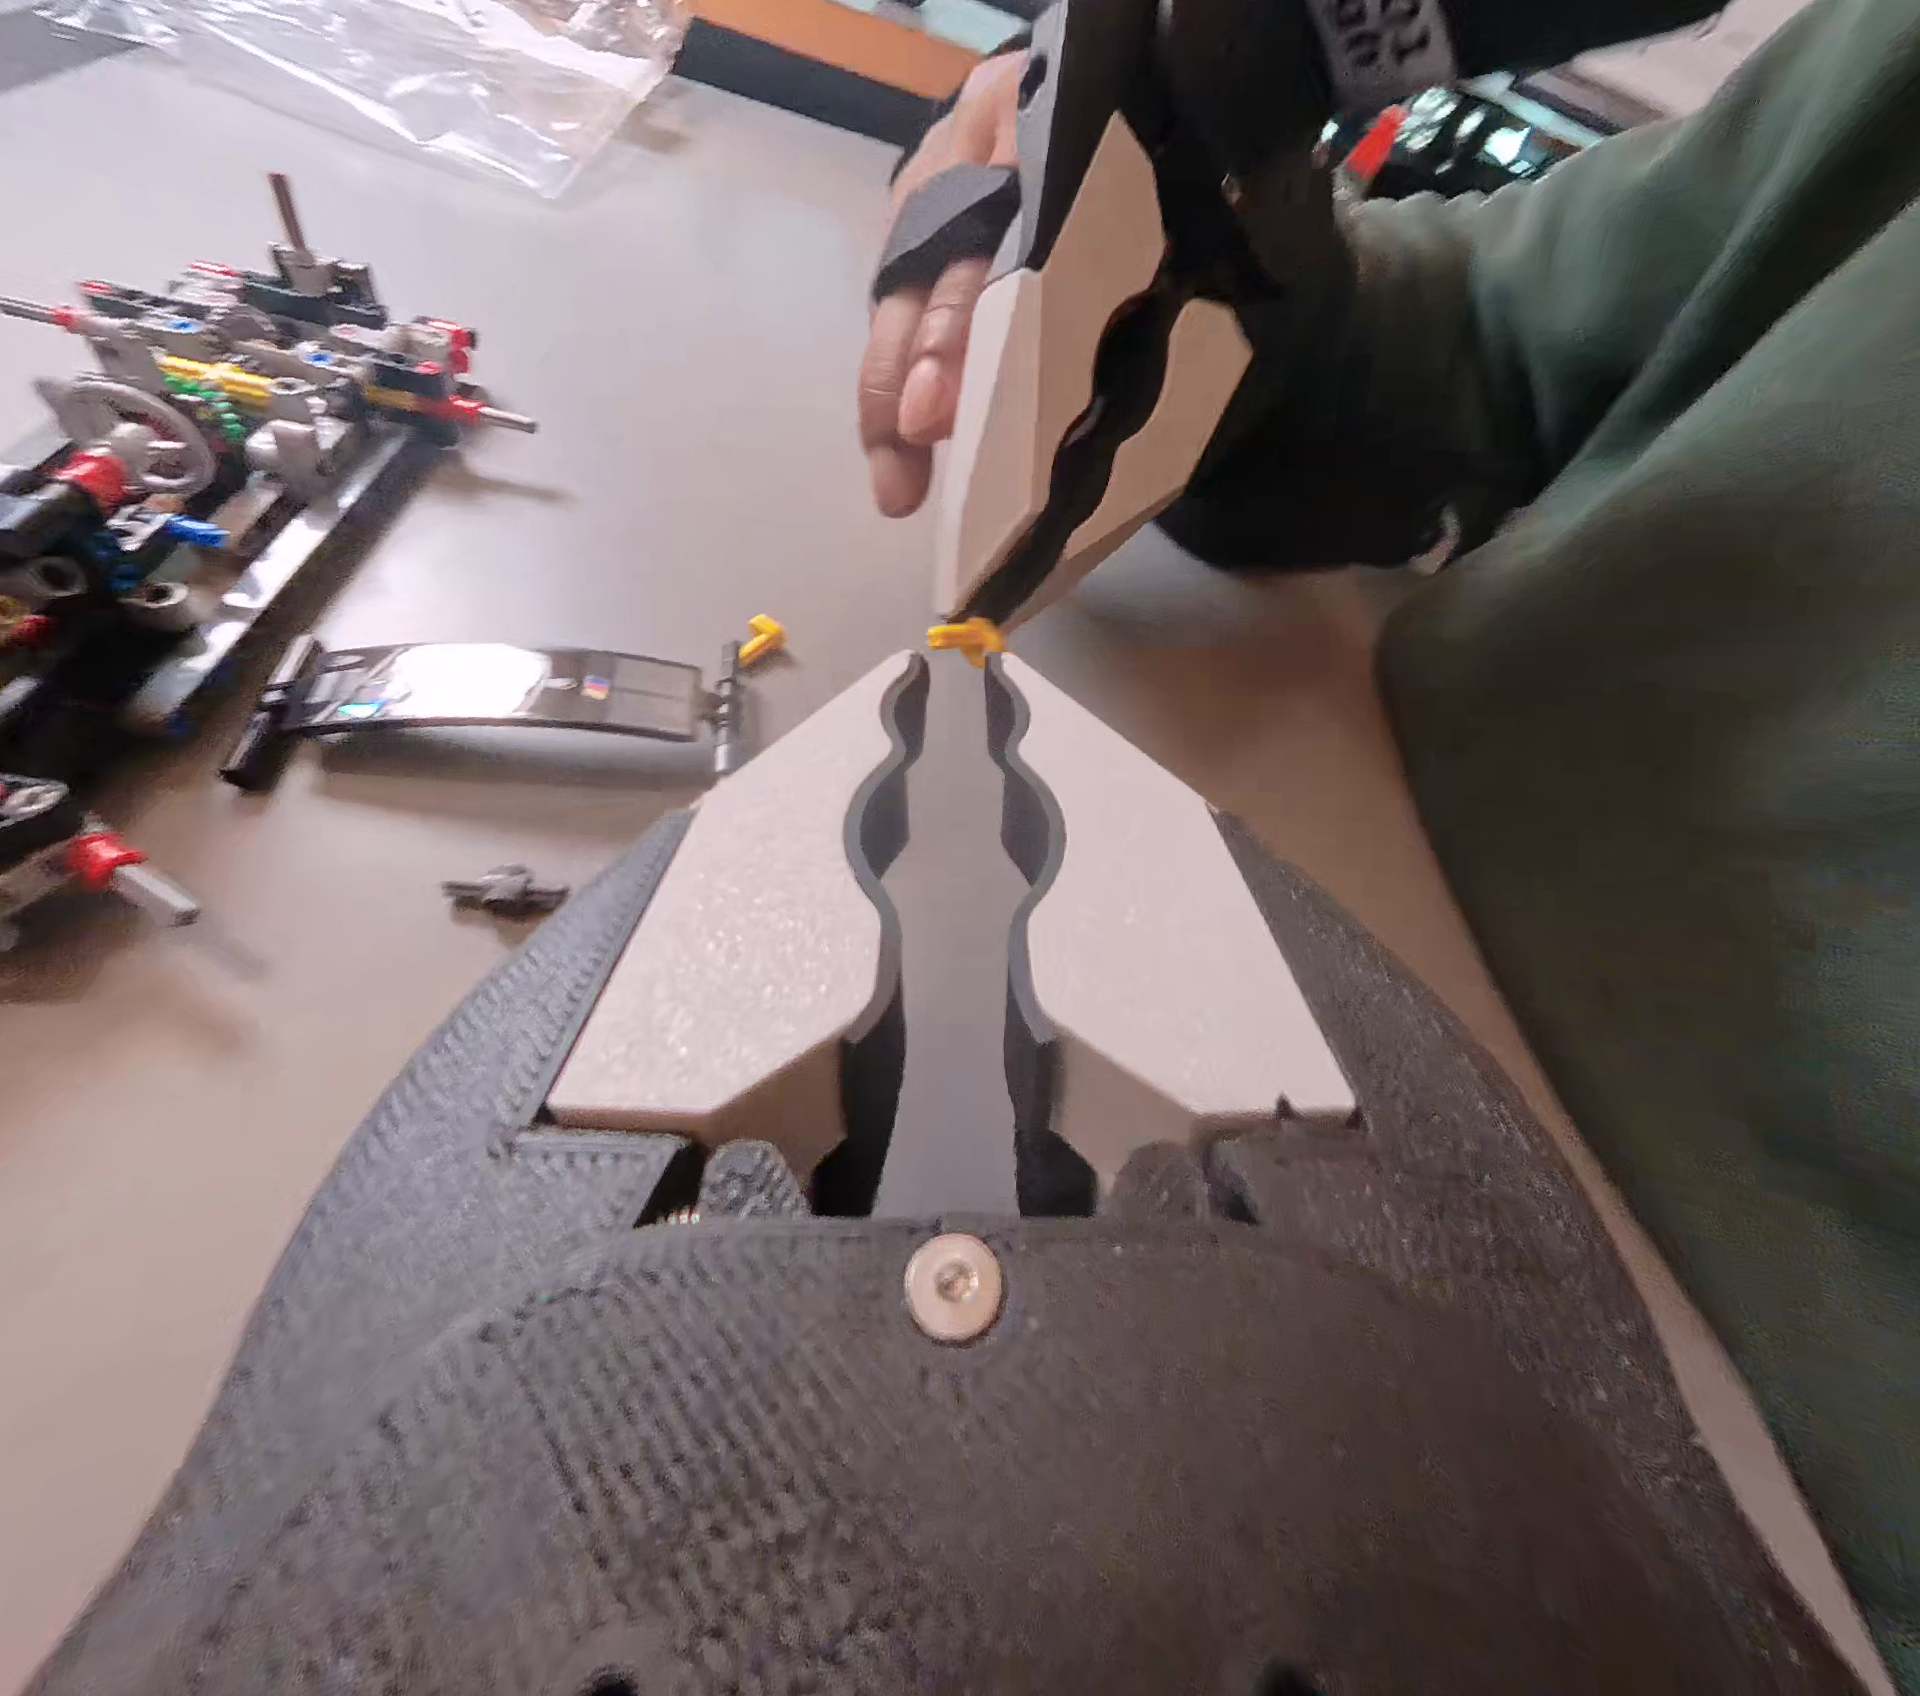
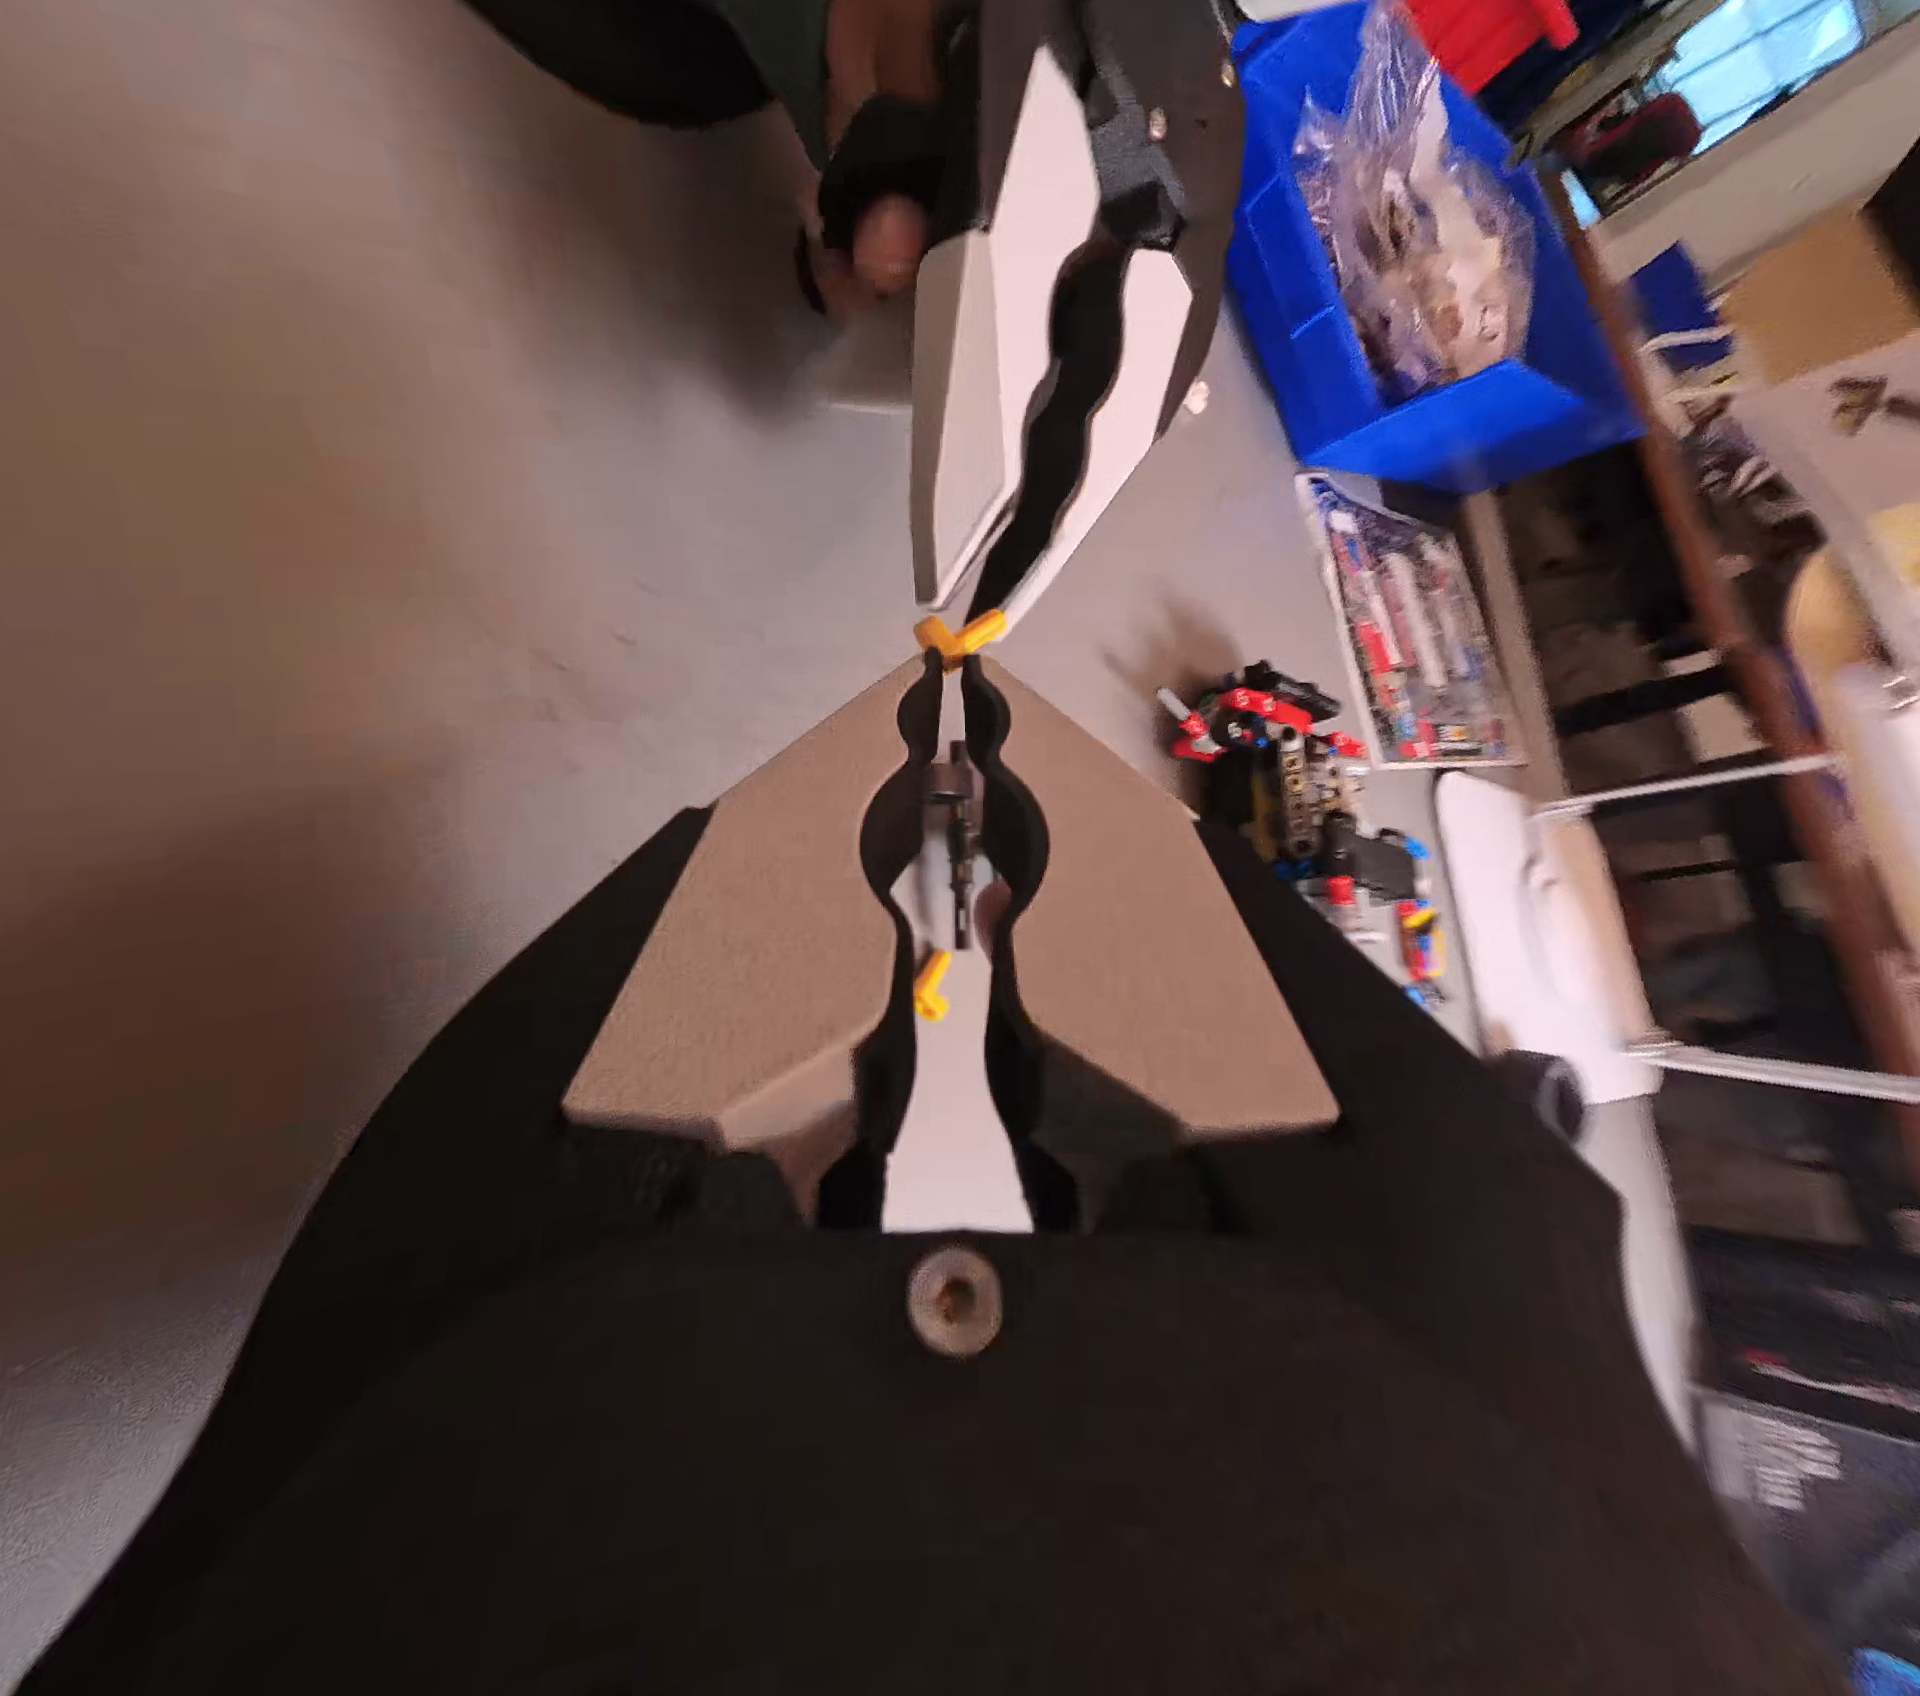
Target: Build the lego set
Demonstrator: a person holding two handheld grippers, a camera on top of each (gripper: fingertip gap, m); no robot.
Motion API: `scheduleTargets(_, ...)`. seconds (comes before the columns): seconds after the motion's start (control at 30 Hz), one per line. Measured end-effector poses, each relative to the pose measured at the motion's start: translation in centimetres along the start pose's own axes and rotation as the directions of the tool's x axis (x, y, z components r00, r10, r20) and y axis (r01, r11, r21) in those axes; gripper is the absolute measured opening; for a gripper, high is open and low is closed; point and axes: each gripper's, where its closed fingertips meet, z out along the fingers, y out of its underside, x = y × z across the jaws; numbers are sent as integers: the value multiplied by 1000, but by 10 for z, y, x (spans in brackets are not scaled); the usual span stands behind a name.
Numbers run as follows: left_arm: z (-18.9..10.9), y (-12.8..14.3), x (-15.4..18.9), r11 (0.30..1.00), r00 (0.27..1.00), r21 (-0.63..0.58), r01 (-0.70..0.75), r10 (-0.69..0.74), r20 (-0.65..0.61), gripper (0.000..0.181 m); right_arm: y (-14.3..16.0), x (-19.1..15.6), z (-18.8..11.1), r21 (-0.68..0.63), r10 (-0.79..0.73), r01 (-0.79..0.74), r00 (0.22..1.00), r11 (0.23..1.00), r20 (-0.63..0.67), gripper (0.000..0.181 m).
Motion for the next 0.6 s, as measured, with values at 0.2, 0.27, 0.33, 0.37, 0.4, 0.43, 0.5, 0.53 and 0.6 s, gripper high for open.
scheduleTargets(0.2, 2, -1, 3, 999, 999, 10, 40, -40, -19, 8, -2, -2, -2, -53, -233, 230, 971, 972, -53, 0)
scheduleTargets(0.27, 2, -1, 2, 998, 998, 12, 64, -63, -18, 7, -1, -1, -2, -94, -324, 317, 943, 944, -72, 0)
scheduleTargets(0.33, 2, -1, 1, 997, 996, 13, 82, -82, -19, 6, -1, -2, -1, -120, -393, 383, 916, 916, -76, 0)
scheduleTargets(0.37, 2, -1, 0, 996, 996, 15, 90, -90, -20, 6, -2, -2, 0, -130, -418, 406, 905, 904, -79, 0)
scheduleTargets(0.4, 2, -2, 0, 995, 995, 18, 98, -98, -23, 6, -2, -2, 0, -136, -439, 426, 895, 894, -82, 0)
scheduleTargets(0.43, 2, -2, 0, 994, 994, 20, 107, -107, -29, 6, -2, -3, 0, -138, -452, 439, 888, 888, -83, 0)
scheduleTargets(0.5, 2, -2, 1, 992, 992, 21, 121, -120, -37, 5, -4, -4, 0, -129, -464, 452, 882, 883, -83, 0)
scheduleTargets(0.53, 2, -2, 1, 992, 991, 22, 125, -124, -40, 5, -5, -4, 0, -126, -467, 455, 880, 881, -84, 0)
scheduleTargets(0.6, 2, -2, 2, 992, 991, 21, 128, -127, -47, 10, -7, -4, -1, -111, -466, 456, 880, 883, -88, 0)
